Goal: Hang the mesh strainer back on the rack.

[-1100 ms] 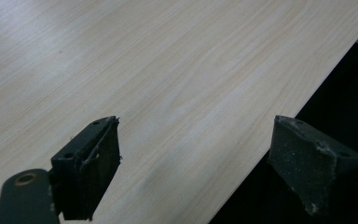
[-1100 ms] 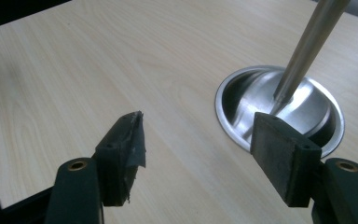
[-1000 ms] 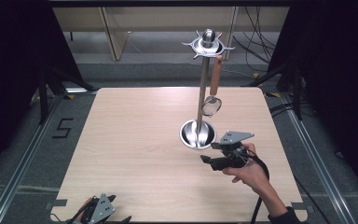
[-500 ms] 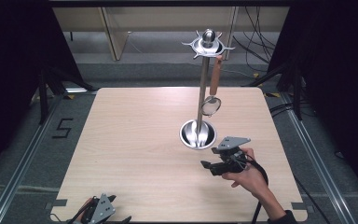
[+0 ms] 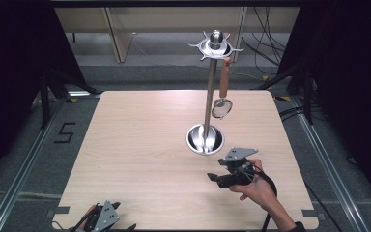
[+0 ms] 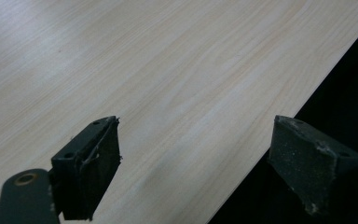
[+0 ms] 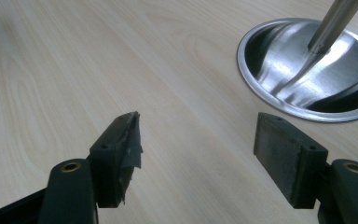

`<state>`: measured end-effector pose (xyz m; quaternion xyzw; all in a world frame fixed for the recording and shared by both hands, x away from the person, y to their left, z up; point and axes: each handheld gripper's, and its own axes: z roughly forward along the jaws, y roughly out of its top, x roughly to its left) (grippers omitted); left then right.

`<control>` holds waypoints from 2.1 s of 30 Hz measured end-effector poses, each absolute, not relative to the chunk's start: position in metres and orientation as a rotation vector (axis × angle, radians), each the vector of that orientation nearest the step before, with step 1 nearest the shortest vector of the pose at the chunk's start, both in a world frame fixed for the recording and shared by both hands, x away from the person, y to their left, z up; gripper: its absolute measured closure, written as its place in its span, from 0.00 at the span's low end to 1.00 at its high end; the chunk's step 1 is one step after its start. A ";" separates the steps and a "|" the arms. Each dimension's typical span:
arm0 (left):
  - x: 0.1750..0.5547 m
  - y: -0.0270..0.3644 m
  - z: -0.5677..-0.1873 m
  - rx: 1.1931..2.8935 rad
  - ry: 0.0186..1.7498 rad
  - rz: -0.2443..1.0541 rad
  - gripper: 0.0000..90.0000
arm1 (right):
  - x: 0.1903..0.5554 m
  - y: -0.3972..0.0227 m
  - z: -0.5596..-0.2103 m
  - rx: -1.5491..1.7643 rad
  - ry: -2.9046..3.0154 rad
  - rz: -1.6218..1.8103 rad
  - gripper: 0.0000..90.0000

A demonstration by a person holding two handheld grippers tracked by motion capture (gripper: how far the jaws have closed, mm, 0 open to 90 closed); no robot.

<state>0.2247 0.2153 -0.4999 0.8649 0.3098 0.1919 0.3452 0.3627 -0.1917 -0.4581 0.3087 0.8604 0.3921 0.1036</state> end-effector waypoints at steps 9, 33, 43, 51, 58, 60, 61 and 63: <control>0.225 0.216 -0.500 2.254 0.792 0.512 0.17 | 0.355 -0.194 -0.465 0.921 2.525 1.178 0.34; 0.226 0.216 -0.499 2.277 0.779 0.523 0.17 | 0.336 -0.201 -0.485 0.970 2.564 1.187 0.26; 0.226 0.216 -0.499 2.280 0.778 0.524 0.17 | 0.326 -0.205 -0.489 0.972 2.565 1.177 0.22; 0.226 0.216 -0.499 2.280 0.779 0.524 0.17 | 0.317 -0.206 -0.490 0.964 2.556 1.170 0.22; 0.226 0.216 -0.499 2.279 0.778 0.526 0.17 | 0.313 -0.207 -0.490 0.945 2.567 1.169 0.23; 0.226 0.216 -0.499 2.278 0.781 0.524 0.17 | 0.312 -0.206 -0.491 0.945 2.574 1.156 0.23; 0.226 0.216 -0.500 2.271 0.778 0.528 0.17 | 0.312 -0.206 -0.491 0.931 2.575 1.155 0.23; 0.226 0.216 -0.500 2.271 0.776 0.529 0.17 | 0.312 -0.206 -0.492 0.934 2.578 1.146 0.23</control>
